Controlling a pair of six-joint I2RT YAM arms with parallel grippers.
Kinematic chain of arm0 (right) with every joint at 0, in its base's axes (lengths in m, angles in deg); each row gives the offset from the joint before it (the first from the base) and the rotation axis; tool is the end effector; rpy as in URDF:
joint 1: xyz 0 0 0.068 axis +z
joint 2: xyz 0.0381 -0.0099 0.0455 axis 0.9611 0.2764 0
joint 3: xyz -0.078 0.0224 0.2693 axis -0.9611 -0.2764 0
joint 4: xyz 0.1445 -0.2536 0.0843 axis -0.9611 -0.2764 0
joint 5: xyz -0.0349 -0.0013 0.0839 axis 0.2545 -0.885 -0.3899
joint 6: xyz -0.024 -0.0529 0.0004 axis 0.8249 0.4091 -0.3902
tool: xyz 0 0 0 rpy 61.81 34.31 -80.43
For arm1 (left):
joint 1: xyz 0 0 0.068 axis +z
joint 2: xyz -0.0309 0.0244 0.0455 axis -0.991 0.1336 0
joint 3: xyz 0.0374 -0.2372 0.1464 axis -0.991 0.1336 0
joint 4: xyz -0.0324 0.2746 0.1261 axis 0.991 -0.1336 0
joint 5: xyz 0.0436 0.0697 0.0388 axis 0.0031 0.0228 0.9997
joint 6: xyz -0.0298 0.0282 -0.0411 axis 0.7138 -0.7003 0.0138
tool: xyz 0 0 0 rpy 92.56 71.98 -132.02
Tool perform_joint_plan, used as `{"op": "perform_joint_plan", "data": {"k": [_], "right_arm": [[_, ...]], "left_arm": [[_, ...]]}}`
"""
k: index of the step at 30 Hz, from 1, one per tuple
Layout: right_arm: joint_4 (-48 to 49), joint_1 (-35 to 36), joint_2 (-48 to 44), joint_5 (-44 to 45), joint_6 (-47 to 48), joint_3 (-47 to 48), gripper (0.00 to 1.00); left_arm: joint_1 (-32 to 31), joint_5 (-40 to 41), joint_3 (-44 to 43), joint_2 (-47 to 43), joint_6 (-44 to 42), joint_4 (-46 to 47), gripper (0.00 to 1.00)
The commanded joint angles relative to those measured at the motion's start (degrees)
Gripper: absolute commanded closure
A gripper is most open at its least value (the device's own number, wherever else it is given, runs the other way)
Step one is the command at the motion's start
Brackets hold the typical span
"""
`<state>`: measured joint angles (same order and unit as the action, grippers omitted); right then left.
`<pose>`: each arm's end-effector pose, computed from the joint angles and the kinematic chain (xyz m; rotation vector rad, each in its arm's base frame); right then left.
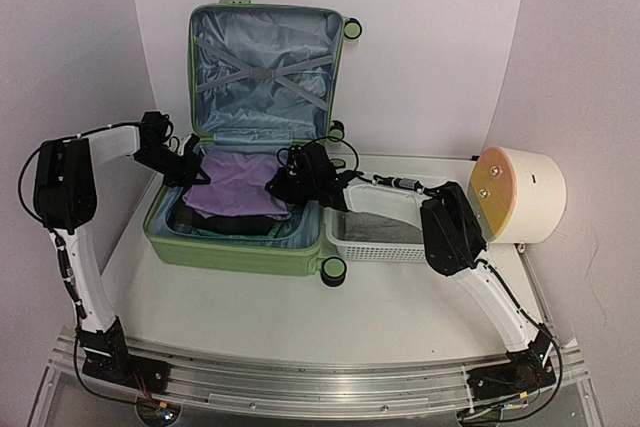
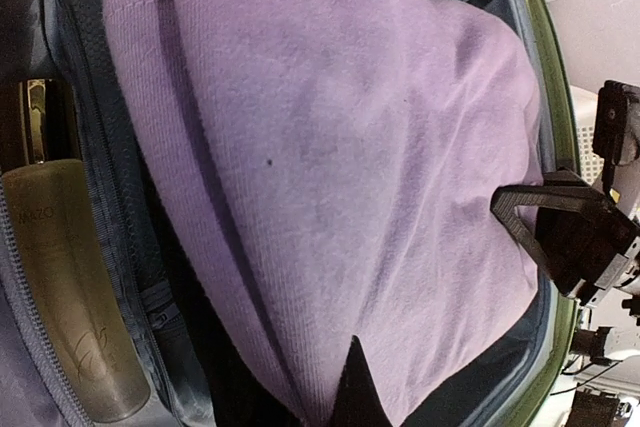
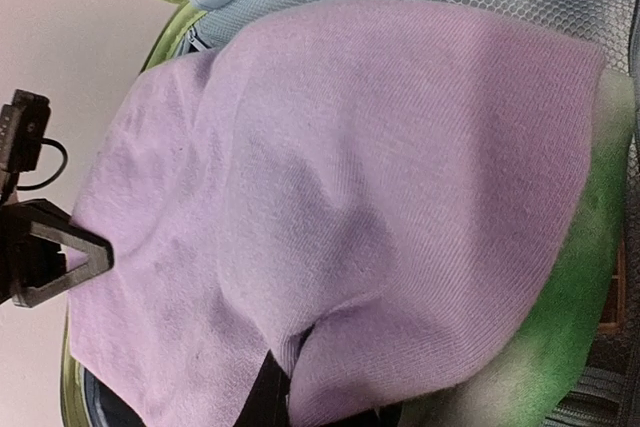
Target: Open, take out, and arrange the luggage
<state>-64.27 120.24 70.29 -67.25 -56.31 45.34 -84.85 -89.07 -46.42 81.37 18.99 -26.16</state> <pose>0.4541 0.4773 0.1580 -0.0781 2.1144 1.0353 0.4703 -0.0451 0.2174 0.2143 2.5621 -0.8536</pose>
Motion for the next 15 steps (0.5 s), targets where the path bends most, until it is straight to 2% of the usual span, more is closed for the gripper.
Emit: {"op": "perform_joint_plan", "data": {"k": [1,15], "right_arm": [[5.9,0.6,-6.3,1.8,3.5,-0.1,1.0],[6.0,0.7,-11.0,6.6,9.7,-0.1,1.0]], "left_arm": [[0.0,-0.9,-3.9,-6.0,0.5,1.2,1.0],[-1.1,0.0,-7.4,-7.1,0.3,-0.1,1.0]]}}
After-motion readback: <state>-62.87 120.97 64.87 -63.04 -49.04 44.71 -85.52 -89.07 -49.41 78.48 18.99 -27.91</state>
